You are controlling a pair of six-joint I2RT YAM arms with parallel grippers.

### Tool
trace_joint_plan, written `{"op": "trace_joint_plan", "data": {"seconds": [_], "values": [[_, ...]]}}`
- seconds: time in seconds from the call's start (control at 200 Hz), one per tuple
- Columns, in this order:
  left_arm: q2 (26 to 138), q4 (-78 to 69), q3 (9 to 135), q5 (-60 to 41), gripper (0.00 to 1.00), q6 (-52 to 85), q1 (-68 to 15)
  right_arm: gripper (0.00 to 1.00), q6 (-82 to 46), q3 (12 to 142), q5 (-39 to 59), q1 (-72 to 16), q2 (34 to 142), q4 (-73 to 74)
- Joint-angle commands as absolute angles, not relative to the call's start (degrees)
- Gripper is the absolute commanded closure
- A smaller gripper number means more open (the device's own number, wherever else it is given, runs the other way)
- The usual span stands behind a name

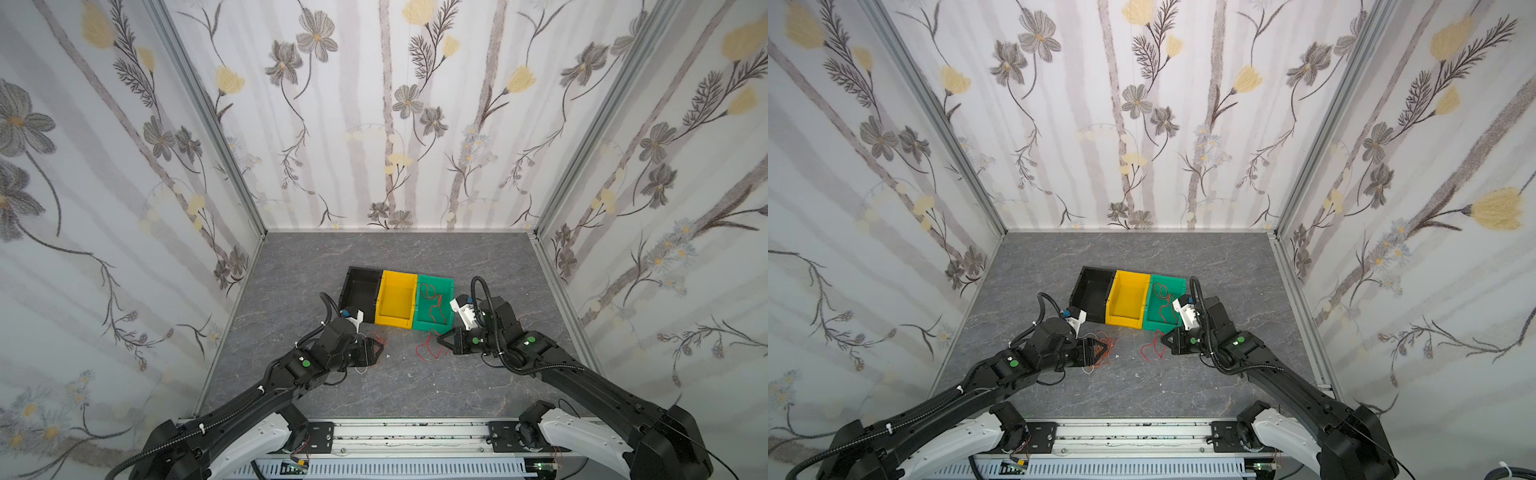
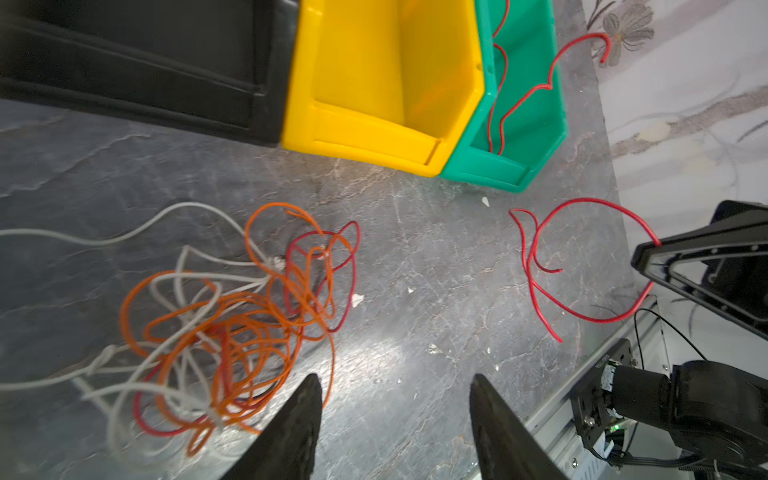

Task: Untangle the cables
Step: 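Pull the red wire away from the pile with the right gripper, then carry the red wire up over the green bin with the right gripper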

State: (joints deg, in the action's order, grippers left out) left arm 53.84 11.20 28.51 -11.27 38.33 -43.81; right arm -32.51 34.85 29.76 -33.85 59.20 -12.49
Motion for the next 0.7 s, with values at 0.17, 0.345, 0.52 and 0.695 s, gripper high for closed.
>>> {"op": "trace_joint_plan", "data": {"seconds": [0.17, 0.345, 0.52, 0.695], "values": [[61.09, 6.11, 30.41, -11.43, 0.41, 37.44, -46.19, 1.0, -31.65, 39.74, 33.79, -36.17, 61.27, -6.99], [59.54, 1.5, 29.02, -13.42, 0.41, 38.3, -46.17, 1.0, -30.35, 44.03, 34.3, -36.45, 65.03, -6.67], [57.76, 5.38, 28.65, -10.44, 0.41, 37.36, -46.22, 1.0, -28.86, 47.89, 33.77, -36.52, 69.32, -7.11], [55.96, 6.38, 27.05, -9.0, 0.41, 37.44, -46.19, 1.0, -26.67, 53.08, 33.93, -36.48, 74.2, -8.05]]}}
